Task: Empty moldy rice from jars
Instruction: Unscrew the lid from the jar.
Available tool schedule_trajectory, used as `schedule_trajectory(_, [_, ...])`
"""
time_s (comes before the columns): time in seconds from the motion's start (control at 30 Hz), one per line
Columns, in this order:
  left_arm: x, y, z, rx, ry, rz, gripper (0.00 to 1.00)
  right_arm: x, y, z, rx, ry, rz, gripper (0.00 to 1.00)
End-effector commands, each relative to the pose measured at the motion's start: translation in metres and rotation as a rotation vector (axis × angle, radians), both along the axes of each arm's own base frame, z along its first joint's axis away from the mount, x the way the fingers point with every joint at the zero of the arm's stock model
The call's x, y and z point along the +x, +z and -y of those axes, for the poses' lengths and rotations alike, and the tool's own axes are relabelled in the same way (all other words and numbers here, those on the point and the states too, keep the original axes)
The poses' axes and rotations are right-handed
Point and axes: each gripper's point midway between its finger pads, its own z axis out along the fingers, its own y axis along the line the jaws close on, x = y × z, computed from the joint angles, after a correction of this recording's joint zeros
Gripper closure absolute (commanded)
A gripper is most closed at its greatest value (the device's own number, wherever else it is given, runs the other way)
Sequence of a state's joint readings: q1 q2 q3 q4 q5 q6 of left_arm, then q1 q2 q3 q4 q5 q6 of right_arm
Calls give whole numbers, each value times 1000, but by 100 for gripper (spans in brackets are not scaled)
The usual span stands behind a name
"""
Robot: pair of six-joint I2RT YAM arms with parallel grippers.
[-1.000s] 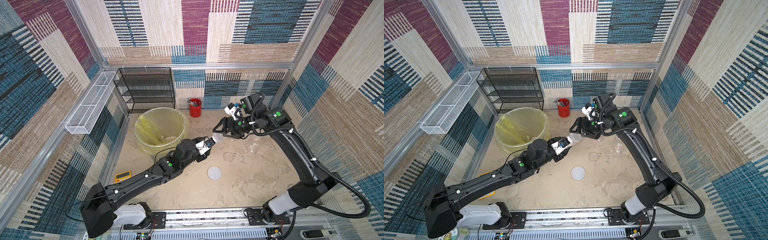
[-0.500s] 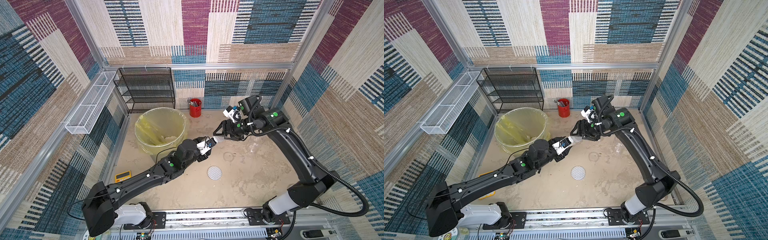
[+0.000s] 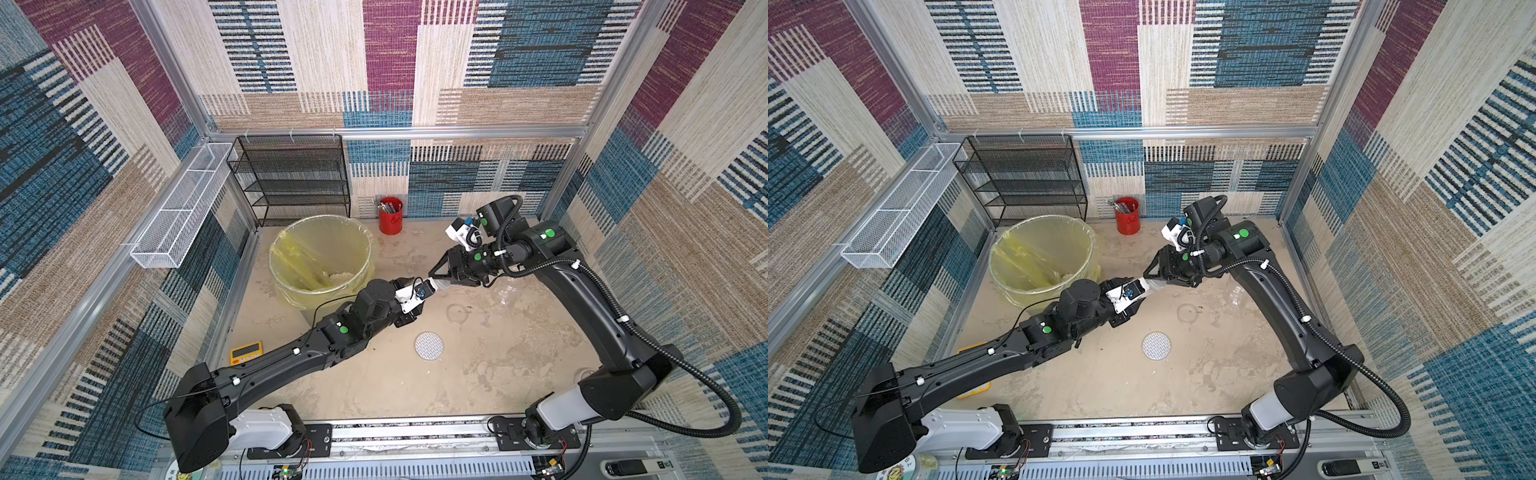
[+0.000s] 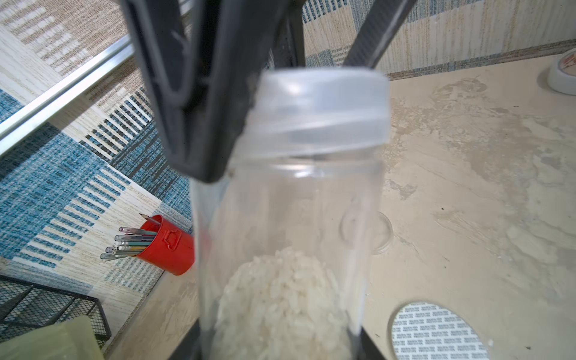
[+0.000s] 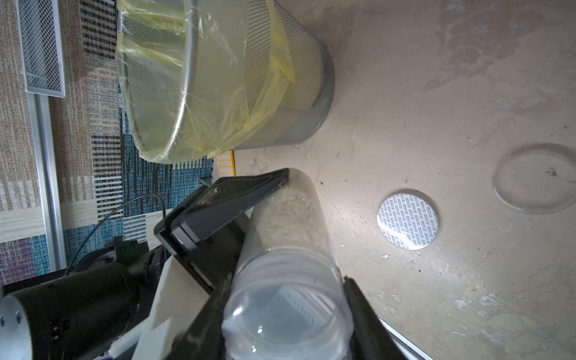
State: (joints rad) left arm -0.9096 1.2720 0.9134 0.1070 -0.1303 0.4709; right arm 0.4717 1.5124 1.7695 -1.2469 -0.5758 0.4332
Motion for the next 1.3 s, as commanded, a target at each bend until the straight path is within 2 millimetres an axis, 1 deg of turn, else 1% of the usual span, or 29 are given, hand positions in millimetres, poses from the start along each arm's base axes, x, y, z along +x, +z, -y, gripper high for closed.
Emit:
schedule_trajectory(0.0, [-16, 15, 13, -135, -90, -65, 79, 19, -4, 13, -114, 38, 201, 70])
schedule_trajectory(0.1, [-25, 12, 17, -154, -144, -117, 79, 22, 9, 2, -54, 78, 255, 70])
schedule_trajectory(0.17, [-30, 11, 20, -162, -174, -144, 79, 18, 24, -9, 29, 139, 316, 67])
schedule_trajectory(0.23, [-31, 10, 19, -169, -181, -157, 80, 20, 32, -11, 36, 183, 404, 66])
schedule_trajectory(0.3, [-32, 13, 17, -190, -190, -165, 80, 25, 32, -9, 6, 205, 481, 66])
schedule_trajectory(0.43, [-33, 20, 7, -250, -204, -191, 81, 18, 31, -11, 8, 317, 611, 66])
schedule_trajectory(0.53, [-31, 23, 2, -282, -208, -207, 80, 12, 28, -17, 40, 387, 640, 65])
schedule_trajectory(0.6, [-33, 23, 2, -277, -217, -220, 81, 8, 28, -21, 64, 428, 646, 64])
schedule_trajectory(0.67, [-35, 22, 2, -276, -226, -229, 81, 5, 32, -24, 86, 464, 675, 64])
schedule_trajectory(0.8, [-38, 21, 2, -272, -242, -237, 82, -2, 45, -26, 103, 543, 767, 58])
schedule_trajectory(0.87, [-39, 21, 2, -270, -246, -236, 84, -5, 45, -27, 98, 580, 782, 56])
schedule_trajectory(1.0, [-38, 24, 0, -273, -237, -226, 84, -6, 39, -33, 131, 618, 746, 55])
schedule_trajectory(1.1, [-36, 27, -1, -281, -228, -215, 85, -5, 32, -33, 125, 619, 735, 55])
schedule_trajectory(1.17, [-36, 28, -3, -281, -224, -211, 85, -4, 31, -32, 117, 616, 753, 55])
schedule_trajectory(1.2, [-36, 28, -3, -278, -222, -210, 85, -7, 33, -31, 122, 620, 764, 54])
schedule_trajectory(1.27, [-36, 26, -5, -272, -215, -208, 86, -12, 39, -31, 139, 633, 783, 46])
